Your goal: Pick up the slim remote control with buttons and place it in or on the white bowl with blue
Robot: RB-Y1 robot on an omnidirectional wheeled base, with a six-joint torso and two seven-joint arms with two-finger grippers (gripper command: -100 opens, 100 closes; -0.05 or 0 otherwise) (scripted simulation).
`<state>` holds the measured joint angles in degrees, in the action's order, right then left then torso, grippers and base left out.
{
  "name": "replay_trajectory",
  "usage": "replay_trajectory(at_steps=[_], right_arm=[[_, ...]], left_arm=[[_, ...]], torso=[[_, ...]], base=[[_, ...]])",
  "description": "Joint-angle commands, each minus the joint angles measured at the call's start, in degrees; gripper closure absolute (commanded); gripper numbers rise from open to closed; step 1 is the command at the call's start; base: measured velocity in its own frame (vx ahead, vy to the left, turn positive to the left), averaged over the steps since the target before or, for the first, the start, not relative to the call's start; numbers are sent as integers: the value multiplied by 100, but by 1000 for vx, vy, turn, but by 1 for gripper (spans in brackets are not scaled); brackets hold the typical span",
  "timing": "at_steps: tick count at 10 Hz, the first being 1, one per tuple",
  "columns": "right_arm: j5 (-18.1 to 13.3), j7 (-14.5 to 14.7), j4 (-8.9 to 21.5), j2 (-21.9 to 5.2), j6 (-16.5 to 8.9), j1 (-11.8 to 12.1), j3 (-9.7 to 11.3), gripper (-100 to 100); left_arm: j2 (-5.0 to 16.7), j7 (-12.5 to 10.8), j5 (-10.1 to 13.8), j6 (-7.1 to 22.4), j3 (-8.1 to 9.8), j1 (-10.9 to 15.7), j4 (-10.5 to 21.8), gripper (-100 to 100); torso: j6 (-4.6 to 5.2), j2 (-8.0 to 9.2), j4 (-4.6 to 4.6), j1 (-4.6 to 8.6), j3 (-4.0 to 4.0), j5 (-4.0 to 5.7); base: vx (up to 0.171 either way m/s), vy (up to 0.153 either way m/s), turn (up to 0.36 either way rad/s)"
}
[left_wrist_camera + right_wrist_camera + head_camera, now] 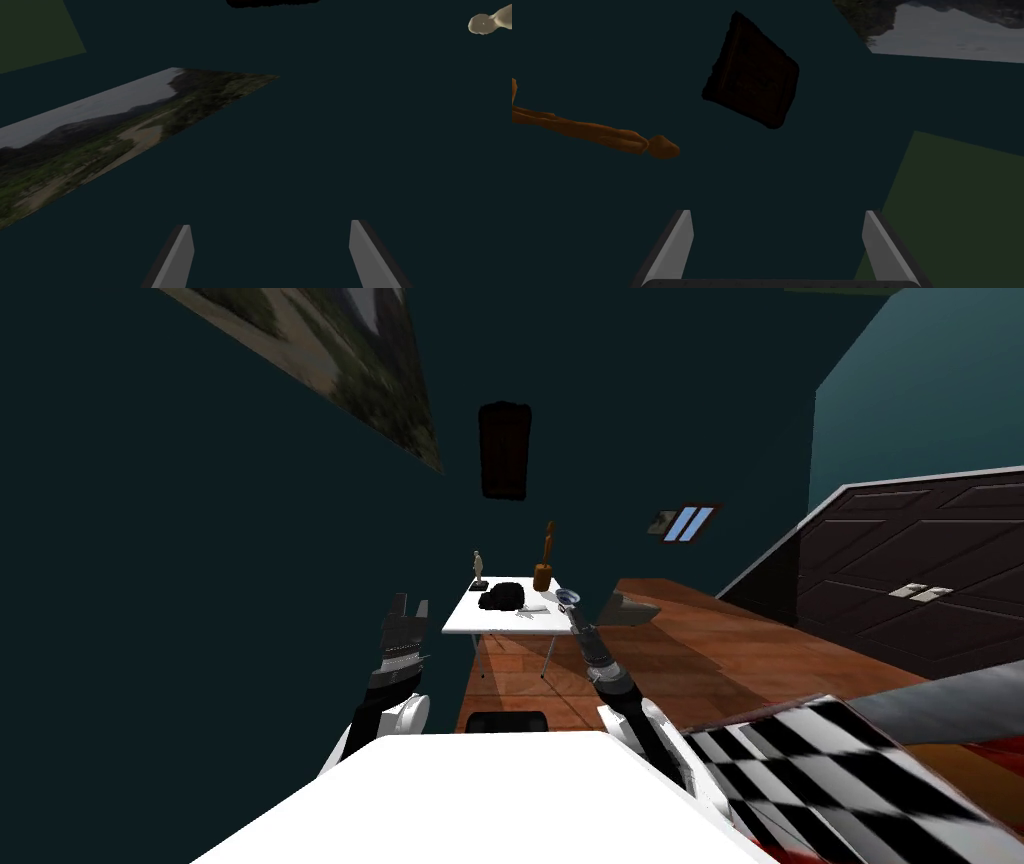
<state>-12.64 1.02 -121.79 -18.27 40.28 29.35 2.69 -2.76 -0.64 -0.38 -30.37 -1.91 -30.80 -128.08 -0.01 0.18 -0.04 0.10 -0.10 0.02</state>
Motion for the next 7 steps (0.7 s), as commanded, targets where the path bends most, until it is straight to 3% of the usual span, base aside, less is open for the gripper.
replay_trajectory(at_steps=[1, 4, 5, 6, 7], right_arm=[[-93, -8, 86, -201, 95, -6, 0, -100], [-515, -51, 437, -717, 416, -19, 19, -100], [-515, -51, 437, -824, 416, -19, 19, -100], [-742, -85, 631, -1021, 579, -34, 28, -100], [-742, -85, 631, -1145, 579, -34, 28, -100]], left_arm=[[0, 0, 0, 0, 0, 0, 0, 0], [0, 0, 0, 0, 1, -1, 0, 0], [0, 0, 0, 0, 0, 0, 0, 0], [0, 0, 0, 0, 1, -1, 0, 0], [0, 0, 0, 0, 0, 0, 0, 0]], torso=[[0, 0, 0, 0, 0, 0], [5, -6, 1, 3, 3, 1], [0, -1, 0, 6, 1, 1], [4, -2, 0, 6, 0, 1], [0, 1, 0, 3, -1, 1]], base=[[-45, -17, 184], [-47, -17, 266], [-56, -23, 184], [-63, -11, 344], [-51, -14, 224]])
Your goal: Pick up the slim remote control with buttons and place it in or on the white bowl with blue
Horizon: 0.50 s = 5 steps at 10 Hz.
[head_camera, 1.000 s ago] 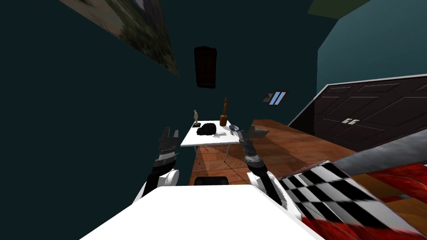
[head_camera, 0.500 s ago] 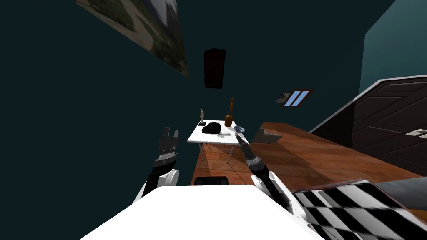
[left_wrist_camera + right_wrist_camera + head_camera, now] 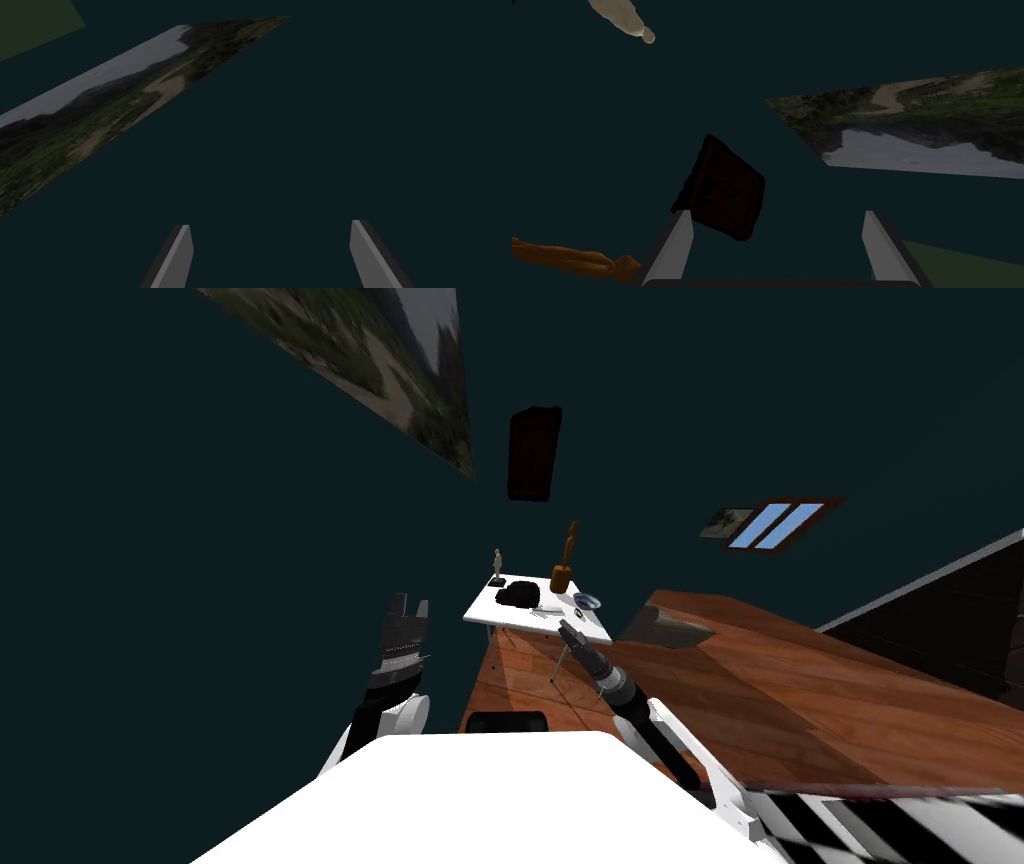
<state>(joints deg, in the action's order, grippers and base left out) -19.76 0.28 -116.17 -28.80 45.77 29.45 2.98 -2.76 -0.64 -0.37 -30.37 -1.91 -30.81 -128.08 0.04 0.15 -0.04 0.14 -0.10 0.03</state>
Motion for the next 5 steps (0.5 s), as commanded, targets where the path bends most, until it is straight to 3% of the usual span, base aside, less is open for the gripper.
replay_trajectory(at_steps=[1, 2, 5], right_arm=[[-266, -54, 273, -286, 193, -64, 7, -100], [-266, -54, 273, -417, 193, -64, 7, -100], [-751, -169, 710, -952, 509, -121, 23, -100]], left_arm=[[0, 0, 0, 0, 0, 0, 0, 0], [0, 0, 0, 0, -1, 1, 0, 0], [0, 0, 0, 0, 0, 0, 0, 0]], torso=[[0, 0, 0, 0, 0, 0], [-6, 1, 0, -2, 0, 0], [2, -3, 0, 3, 1, 0]], base=[[-61, -6, 423], [-49, -16, 156], [-54, -15, 290]])
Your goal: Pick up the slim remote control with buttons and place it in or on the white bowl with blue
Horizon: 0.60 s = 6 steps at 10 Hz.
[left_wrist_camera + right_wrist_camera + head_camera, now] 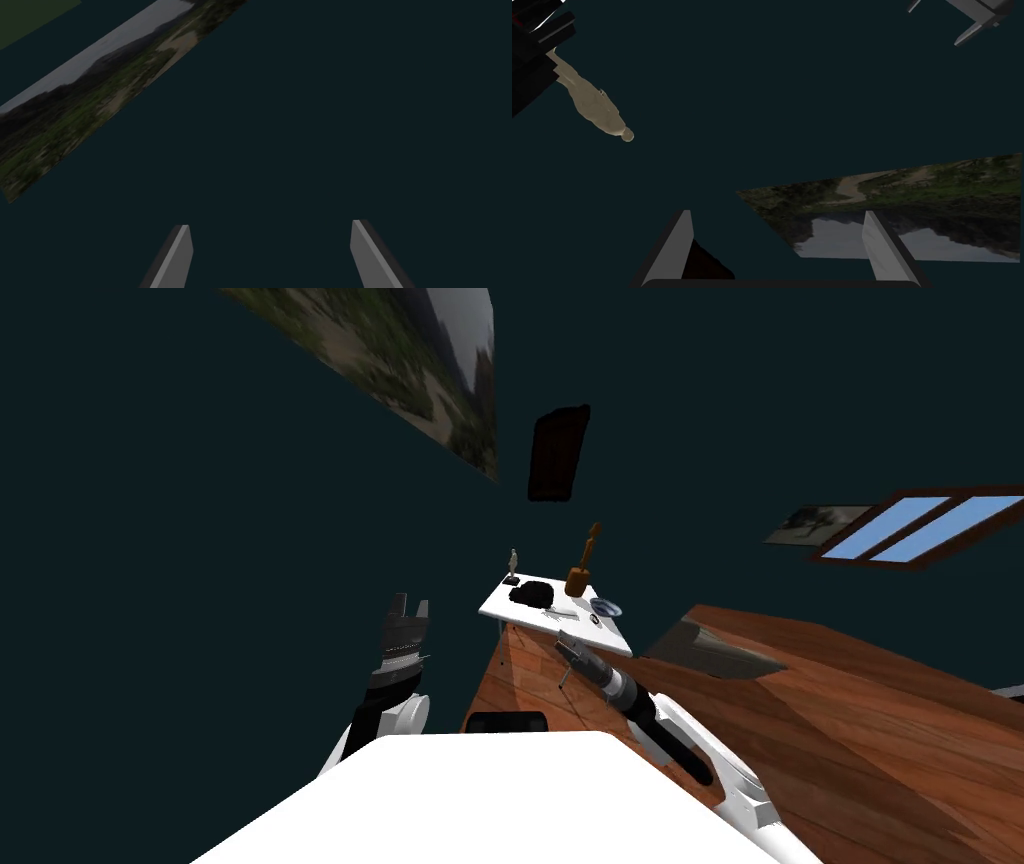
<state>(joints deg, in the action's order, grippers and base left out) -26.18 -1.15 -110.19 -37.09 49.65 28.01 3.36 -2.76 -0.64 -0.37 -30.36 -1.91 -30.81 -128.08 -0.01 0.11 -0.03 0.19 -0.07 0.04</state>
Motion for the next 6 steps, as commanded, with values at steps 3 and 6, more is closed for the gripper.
replay_trajectory(at_steps=[3, 6], right_arm=[[-375, -96, 341, -573, 274, -14, -9, -100], [-874, -264, 819, -1093, 563, -106, 2, -100]], left_arm=[[0, 0, 0, 0, 0, 0, 0, 0], [0, 0, 0, 0, 1, -2, 0, 0]], torso=[[1, 1, 0, -4, 0, -1], [7, -2, 0, -6, 1, -2]], base=[[-49, -11, 269], [-54, 1, 290]])
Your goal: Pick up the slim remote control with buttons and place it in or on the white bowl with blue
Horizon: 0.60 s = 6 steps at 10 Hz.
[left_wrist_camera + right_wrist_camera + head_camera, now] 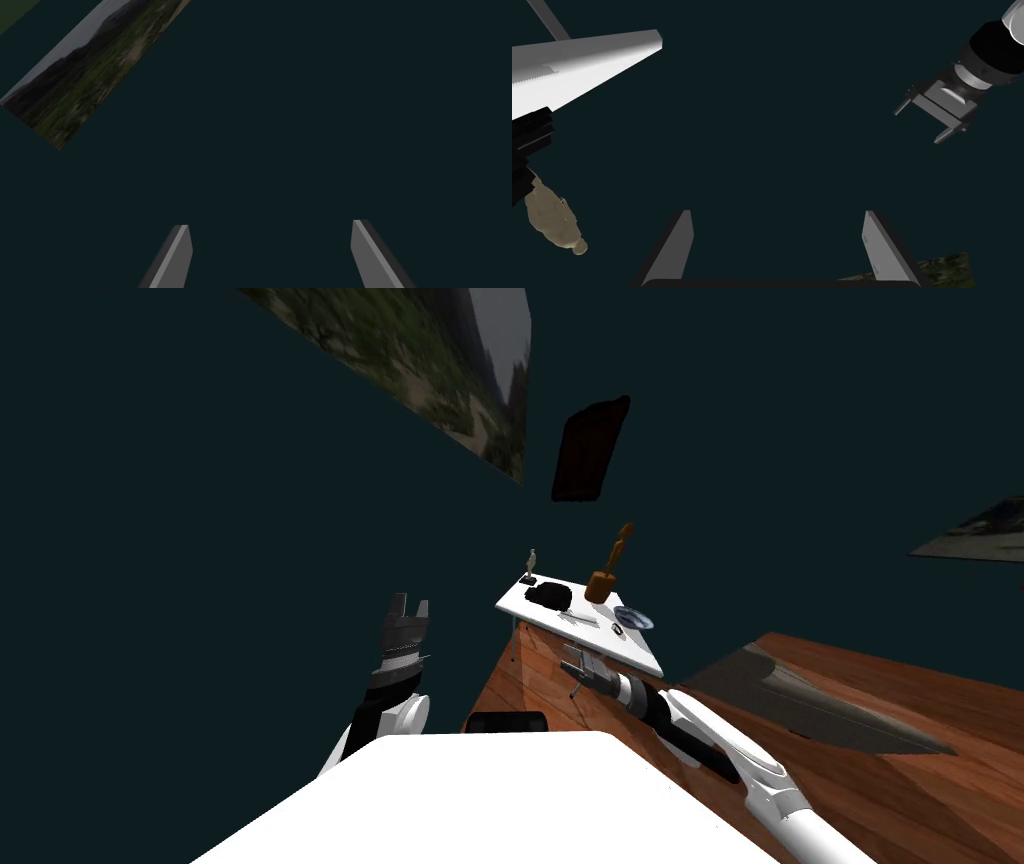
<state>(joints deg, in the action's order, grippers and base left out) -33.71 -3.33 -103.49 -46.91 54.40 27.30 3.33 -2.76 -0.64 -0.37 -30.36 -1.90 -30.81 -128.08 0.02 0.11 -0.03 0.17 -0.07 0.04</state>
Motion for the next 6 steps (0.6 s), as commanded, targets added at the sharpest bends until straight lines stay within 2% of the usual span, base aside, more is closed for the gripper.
replay_trajectory(at_steps=[1, 2, 3, 4, 5, 6], right_arm=[[-142, -46, 149, -242, 88, -35, 4, -100], [-385, -143, 396, -423, 223, -88, 9, -100], [-406, -143, 396, -562, 223, -88, 9, -100], [-647, -248, 647, -757, 350, -145, 16, -100], [-670, -248, 647, -878, 350, -145, 16, -100], [-893, -360, 864, -1106, 470, -205, 23, -100]], left_arm=[[0, 0, 0, 0, 0, 0, 0, 0], [0, 0, 0, 0, 1, -1, 0, 0], [0, 0, 0, 0, 0, 0, 0, 0], [0, 0, 0, 0, 1, -2, 0, 0], [0, 0, 0, 0, 0, 0, 0, 0], [0, 0, 0, 0, 1, -2, 0, 0]], torso=[[0, 0, 0, 0, 0, 0], [4, -1, 0, 1, 0, 1], [0, -1, 0, -1, 0, 0], [7, -3, 0, 1, 1, 0], [0, -5, 1, 3, 2, 0], [7, -6, 1, 2, 3, 1]], base=[[-51, -10, 272], [-57, 2, 398], [-45, -7, 163], [-43, -10, 335], [-39, -7, 229], [-41, 5, 317]])
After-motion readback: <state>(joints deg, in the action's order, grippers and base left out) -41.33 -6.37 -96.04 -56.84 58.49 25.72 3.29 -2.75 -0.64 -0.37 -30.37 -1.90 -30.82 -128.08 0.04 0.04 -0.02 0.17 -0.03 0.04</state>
